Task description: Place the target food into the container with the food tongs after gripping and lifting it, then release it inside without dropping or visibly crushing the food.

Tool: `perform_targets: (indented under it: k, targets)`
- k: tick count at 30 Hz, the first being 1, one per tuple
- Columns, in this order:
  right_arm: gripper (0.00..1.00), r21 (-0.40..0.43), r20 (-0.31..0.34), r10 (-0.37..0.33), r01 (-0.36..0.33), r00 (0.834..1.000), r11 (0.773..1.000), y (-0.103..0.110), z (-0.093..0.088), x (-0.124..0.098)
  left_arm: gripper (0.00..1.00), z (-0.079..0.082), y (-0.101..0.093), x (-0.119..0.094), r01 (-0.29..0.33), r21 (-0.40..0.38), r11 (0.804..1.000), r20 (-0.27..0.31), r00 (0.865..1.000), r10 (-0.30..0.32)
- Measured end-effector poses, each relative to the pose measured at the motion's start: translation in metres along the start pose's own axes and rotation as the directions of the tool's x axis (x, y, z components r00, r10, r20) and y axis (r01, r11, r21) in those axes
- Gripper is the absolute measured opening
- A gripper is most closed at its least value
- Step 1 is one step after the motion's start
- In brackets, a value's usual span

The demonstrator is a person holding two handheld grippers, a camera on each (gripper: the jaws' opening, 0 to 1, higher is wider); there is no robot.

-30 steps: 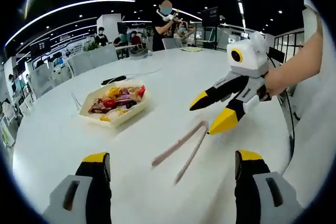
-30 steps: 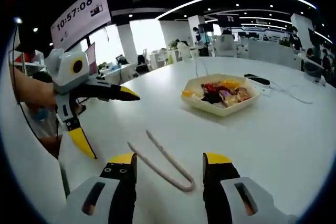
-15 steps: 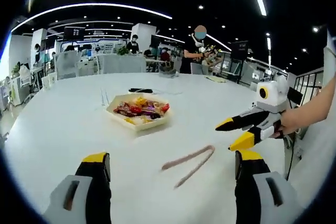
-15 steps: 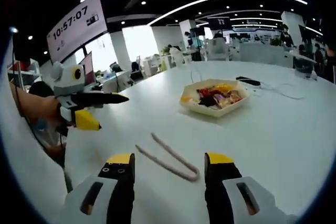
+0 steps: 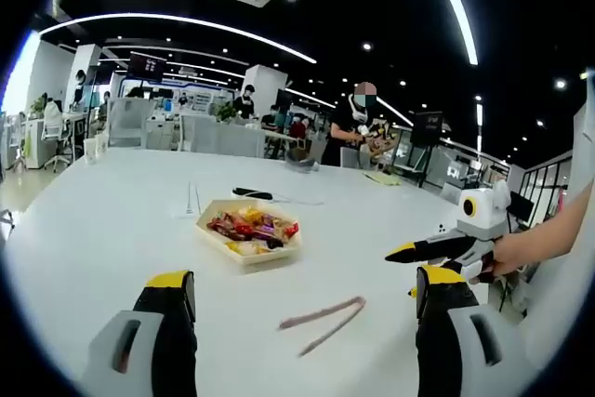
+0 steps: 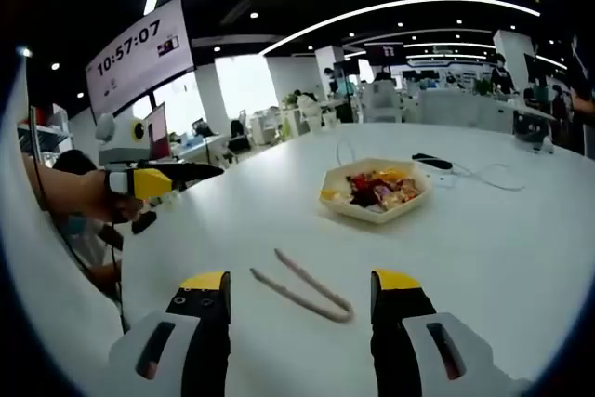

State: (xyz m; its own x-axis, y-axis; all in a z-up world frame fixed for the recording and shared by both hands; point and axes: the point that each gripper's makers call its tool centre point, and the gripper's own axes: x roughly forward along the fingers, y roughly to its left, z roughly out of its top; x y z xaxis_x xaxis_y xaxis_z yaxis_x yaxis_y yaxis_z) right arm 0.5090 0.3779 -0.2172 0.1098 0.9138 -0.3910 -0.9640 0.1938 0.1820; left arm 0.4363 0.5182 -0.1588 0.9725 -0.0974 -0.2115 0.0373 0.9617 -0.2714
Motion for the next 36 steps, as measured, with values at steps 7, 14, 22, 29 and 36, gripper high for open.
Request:
perform_targets:
  k: [7,14,22,29,36]
  targets:
    - [0.65,0.005,0.052,-0.032,0.031,0.998,0.999,0.001,0.022,-0.032,1.00,0.003,0.010,-0.020,-0.011,0.027,1.000,0.007,1.000,0.010]
    - [0.68,-0.024,0.070,-0.038,0.040,0.997,0.999,0.002,0.026,-0.055,1.00,-0.002,0.009,-0.040,0.008,0.080,0.997,-0.014,1.000,-0.007]
    - [0.71,0.000,0.085,-0.123,0.123,0.989,0.992,-0.018,0.018,-0.085,1.00,-0.007,0.012,-0.055,0.010,0.054,0.998,-0.016,1.000,-0.009]
    - [0.71,0.042,0.103,-0.157,0.153,0.982,0.987,-0.025,0.017,-0.090,1.00,-0.007,0.021,-0.062,-0.014,0.037,0.999,-0.013,1.000,0.015]
    - [0.72,0.097,0.109,-0.167,0.156,0.980,0.983,-0.024,0.015,-0.085,0.99,-0.007,0.024,-0.064,-0.028,0.037,0.999,-0.006,1.000,0.028]
